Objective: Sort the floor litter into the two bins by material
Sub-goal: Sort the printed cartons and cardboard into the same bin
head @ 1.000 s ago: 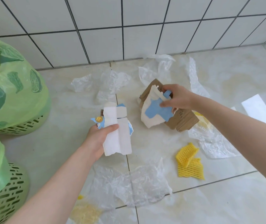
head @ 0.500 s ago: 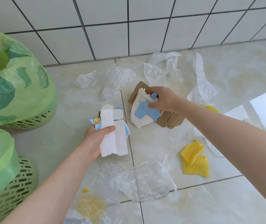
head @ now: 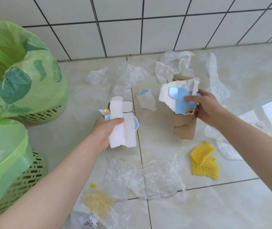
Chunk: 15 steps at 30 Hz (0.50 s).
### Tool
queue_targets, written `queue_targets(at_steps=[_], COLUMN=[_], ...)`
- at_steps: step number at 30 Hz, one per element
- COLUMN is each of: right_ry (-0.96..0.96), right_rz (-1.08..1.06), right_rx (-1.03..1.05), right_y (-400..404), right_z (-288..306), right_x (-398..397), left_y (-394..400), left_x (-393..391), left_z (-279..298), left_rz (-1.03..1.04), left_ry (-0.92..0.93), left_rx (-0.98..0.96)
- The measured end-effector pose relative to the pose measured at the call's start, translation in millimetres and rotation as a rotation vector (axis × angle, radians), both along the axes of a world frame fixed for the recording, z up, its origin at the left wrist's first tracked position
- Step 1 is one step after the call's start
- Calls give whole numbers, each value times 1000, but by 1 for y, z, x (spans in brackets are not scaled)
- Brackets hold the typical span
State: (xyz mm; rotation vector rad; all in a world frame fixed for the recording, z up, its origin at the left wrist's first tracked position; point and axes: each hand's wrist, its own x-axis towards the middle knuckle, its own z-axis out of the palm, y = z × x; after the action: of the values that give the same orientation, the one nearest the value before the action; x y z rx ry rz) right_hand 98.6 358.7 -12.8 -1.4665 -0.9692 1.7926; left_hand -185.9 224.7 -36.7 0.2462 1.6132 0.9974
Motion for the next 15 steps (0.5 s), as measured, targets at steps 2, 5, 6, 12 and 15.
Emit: queue_targets(at_steps=[2, 5, 6, 12, 15], right_ry=[0, -32, -59, -531, -661], right_rz=[-59, -123, -141, -3, 77], right_rx=[-43, -36, -23, 178, 255], right_y=[-2, -2, 0, 9, 12], right_z=[-5, -9, -10, -7, -9], right_x=[8, 1, -2, -26, -36], left_y=[16, 43, 52, 97, 106], left_x=[8, 23, 27, 42, 46], left_z=[3, 7, 8, 16, 14], left_rz=[-3, 13, 4, -212, -345], left_ry=[-4, 43, 78, 424, 553], left_rx=[19, 64, 77, 164, 155])
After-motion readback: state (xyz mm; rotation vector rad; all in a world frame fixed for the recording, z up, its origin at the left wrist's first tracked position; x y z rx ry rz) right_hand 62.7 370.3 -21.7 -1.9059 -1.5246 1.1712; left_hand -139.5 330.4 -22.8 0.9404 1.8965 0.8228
